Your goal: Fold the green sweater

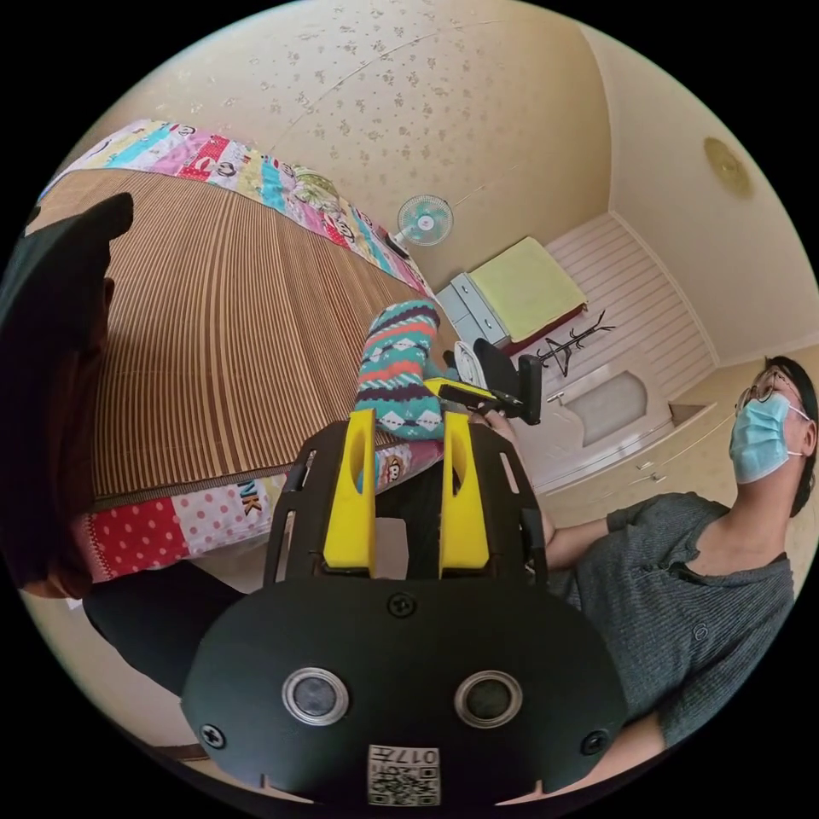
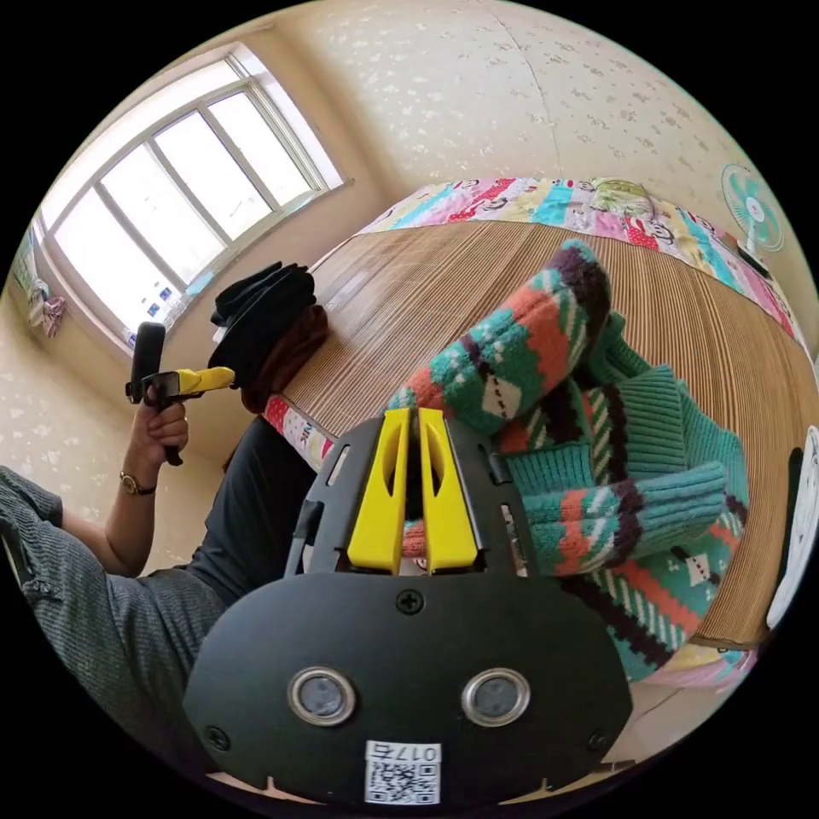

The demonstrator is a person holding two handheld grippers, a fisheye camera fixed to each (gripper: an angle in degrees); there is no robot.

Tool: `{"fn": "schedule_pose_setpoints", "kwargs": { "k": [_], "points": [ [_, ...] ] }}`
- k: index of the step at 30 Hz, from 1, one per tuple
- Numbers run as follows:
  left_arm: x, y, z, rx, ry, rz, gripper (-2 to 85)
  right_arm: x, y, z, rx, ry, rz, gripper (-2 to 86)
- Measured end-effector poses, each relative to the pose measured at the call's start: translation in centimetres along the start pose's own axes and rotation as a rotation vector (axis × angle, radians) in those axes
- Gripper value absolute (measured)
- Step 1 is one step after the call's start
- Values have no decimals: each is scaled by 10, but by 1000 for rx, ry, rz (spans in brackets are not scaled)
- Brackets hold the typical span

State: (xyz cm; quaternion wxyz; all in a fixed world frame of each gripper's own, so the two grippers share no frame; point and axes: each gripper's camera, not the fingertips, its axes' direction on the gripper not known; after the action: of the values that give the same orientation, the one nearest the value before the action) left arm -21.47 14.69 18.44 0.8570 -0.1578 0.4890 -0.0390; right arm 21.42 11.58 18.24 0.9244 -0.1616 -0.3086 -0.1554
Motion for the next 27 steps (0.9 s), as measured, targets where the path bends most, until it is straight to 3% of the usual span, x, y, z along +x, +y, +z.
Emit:
{"fn": "schedule_pose_setpoints", "kwargs": {
  "k": [8, 13, 16, 19, 22, 27],
  "points": [
    [-15, -3, 22, 5, 36, -23, 123, 76, -10, -35, 223, -31, 274, 138],
    [-14, -20, 48, -45, 81, -3, 141, 108, -48, 21, 131, -309, 210, 154],
    [-7, -34, 52, -28, 86, 23, 157, 53, -67, 29, 106, -191, 41, 92],
    [-2, -47, 48, 7, 75, 41, 166, -31, -66, 34, 56, 43, -146, 74],
    [-5, -60, 52, 4, 80, 44, 167, -104, -43, 48, -2, 155, -330, 71],
    [-47, -76, 74, -41, -17, -135, 200, -135, -4, 60, -13, 84, -322, 72]
  ]
}}
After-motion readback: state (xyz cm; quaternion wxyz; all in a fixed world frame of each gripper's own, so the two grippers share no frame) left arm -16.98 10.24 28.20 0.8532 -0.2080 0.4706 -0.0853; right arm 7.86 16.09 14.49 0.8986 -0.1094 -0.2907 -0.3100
